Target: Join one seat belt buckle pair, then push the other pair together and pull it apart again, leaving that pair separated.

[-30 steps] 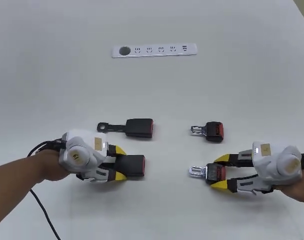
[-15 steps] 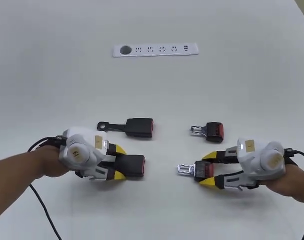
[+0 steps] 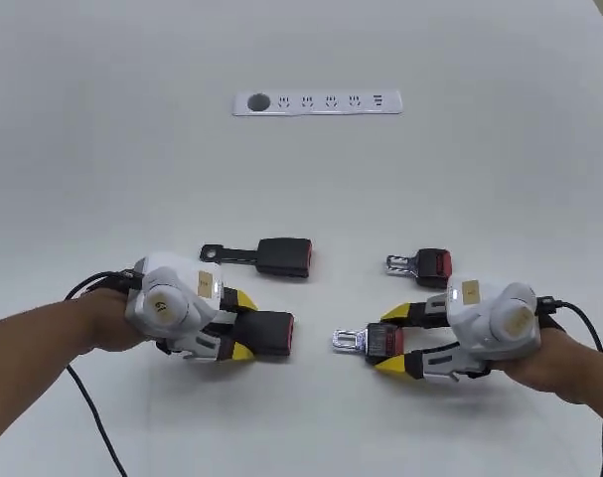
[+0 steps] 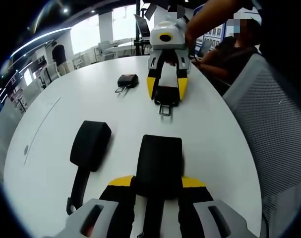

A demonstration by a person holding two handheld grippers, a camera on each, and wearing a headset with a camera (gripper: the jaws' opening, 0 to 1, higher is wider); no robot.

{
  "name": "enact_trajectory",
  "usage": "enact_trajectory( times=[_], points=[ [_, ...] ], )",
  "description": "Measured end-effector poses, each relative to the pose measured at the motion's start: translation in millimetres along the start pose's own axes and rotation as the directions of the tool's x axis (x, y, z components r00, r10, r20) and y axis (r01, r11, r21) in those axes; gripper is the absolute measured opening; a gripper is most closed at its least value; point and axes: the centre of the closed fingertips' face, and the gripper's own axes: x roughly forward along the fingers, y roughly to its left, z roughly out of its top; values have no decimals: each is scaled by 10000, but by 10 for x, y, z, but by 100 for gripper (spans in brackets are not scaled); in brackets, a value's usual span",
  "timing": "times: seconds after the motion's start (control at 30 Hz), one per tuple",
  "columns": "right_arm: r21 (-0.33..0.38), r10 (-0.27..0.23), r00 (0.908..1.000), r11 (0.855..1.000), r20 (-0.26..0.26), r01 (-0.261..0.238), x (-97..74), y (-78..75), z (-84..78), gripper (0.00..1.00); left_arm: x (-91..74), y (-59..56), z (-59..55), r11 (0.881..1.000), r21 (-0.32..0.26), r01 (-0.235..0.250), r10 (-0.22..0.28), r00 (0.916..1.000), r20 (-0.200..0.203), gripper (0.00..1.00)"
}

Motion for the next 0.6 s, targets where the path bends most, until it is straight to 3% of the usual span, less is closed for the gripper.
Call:
enact_trajectory(
  times=[0.6],
  points=[
    [-42, 65, 9997, 10000, 249, -64, 291, 22, 287, 36, -1, -2, 3, 10000, -51, -20, 20, 10000, -51, 34]
  ],
)
